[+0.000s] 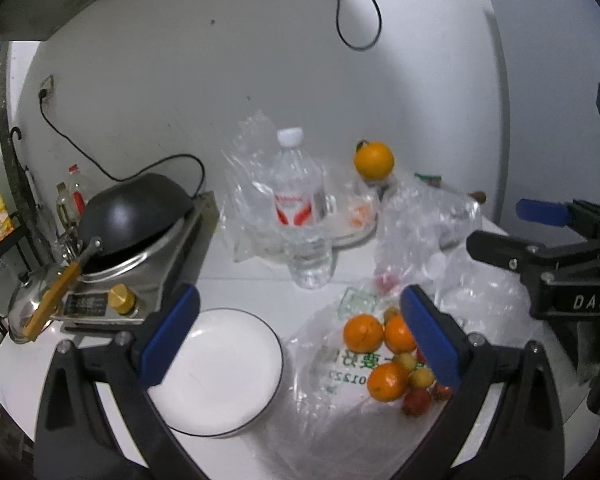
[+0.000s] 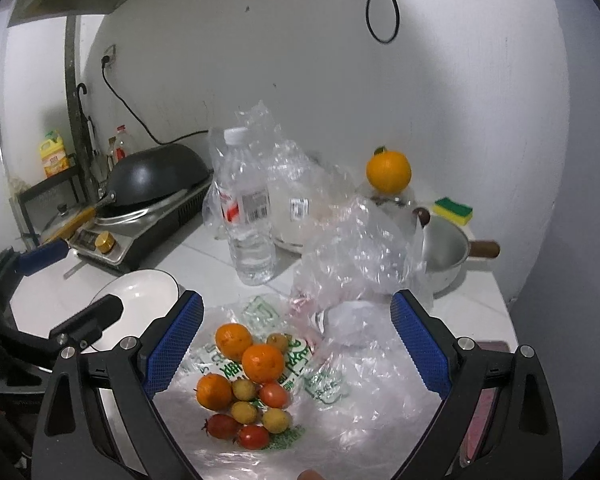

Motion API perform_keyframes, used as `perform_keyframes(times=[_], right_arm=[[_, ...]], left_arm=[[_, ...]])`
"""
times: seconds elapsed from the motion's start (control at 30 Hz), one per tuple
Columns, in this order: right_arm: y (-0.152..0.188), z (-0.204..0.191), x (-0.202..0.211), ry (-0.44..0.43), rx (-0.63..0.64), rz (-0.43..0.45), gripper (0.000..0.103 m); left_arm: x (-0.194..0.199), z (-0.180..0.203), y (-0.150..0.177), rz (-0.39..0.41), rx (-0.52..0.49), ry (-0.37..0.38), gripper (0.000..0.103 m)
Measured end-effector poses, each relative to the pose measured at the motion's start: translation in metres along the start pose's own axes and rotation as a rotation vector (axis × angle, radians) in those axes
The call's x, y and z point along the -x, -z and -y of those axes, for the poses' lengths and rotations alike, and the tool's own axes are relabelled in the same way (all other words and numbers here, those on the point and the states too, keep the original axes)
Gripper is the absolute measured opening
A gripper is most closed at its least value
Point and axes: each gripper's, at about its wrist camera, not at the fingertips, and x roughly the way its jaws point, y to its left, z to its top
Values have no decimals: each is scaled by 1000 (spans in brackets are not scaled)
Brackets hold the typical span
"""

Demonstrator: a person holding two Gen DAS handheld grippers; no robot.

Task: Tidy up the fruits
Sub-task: 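Move both tools down toward the oranges on the plastic bag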

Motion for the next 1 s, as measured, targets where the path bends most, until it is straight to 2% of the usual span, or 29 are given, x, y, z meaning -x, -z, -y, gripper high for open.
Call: perform_keyframes(times=[0.57, 0.67, 0.83, 0.9, 0.93, 1.0], right_arm=[[26, 32, -53, -37, -49, -121, 96], [30, 33, -61, -46, -51, -141, 88], [35, 36, -74, -64, -55, -168, 83], [36, 38, -78, -65, -59, -177, 71], [36, 40, -80, -66, -65, -182, 69], [38, 43, -85, -75, -71, -198, 61]], left_arm=[[-59, 30, 13, -140, -54, 22, 101], [-69, 34, 13, -157, -64, 32, 100], [-88, 38, 16, -197, -74, 51, 91], [-93, 39, 17, -208, -76, 54, 91], [-95, 39, 17, -211, -77, 57, 91], [-100, 40, 18, -219, -80, 65, 86]])
